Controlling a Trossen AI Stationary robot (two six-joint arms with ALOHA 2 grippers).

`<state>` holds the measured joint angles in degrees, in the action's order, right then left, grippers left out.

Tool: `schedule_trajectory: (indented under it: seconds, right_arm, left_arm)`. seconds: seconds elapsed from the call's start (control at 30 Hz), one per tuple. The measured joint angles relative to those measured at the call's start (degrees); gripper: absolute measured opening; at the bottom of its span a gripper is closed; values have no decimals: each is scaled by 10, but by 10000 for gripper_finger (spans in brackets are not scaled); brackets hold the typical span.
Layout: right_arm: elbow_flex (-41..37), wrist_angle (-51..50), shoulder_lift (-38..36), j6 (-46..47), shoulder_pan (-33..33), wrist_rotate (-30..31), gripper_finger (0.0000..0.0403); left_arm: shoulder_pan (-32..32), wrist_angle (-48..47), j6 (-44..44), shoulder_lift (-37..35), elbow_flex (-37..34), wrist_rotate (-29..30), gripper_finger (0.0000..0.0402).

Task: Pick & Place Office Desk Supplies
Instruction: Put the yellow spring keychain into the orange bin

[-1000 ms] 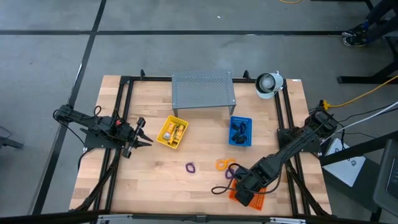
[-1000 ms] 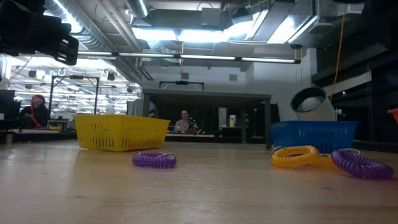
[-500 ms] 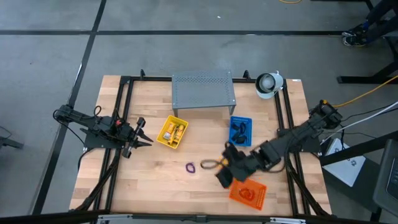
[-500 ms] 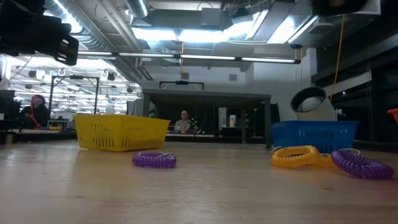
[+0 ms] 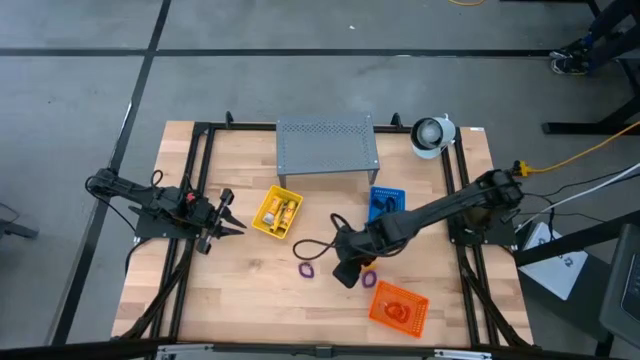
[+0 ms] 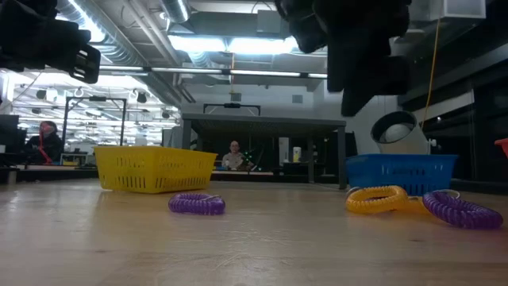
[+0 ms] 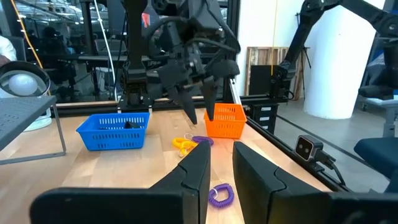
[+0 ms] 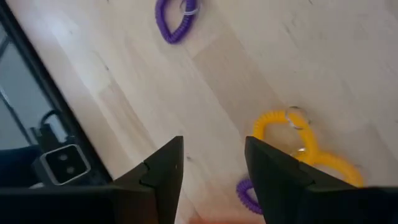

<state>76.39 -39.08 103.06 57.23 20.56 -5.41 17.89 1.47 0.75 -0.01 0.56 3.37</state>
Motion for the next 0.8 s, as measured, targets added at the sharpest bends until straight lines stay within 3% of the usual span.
schedule_trajectory:
  seconds: [0.8]
  right_arm:
    - [9,-14,119,-6,-1,-62,171]
  left_arm:
    - [0,0,0,0,0,0,65]
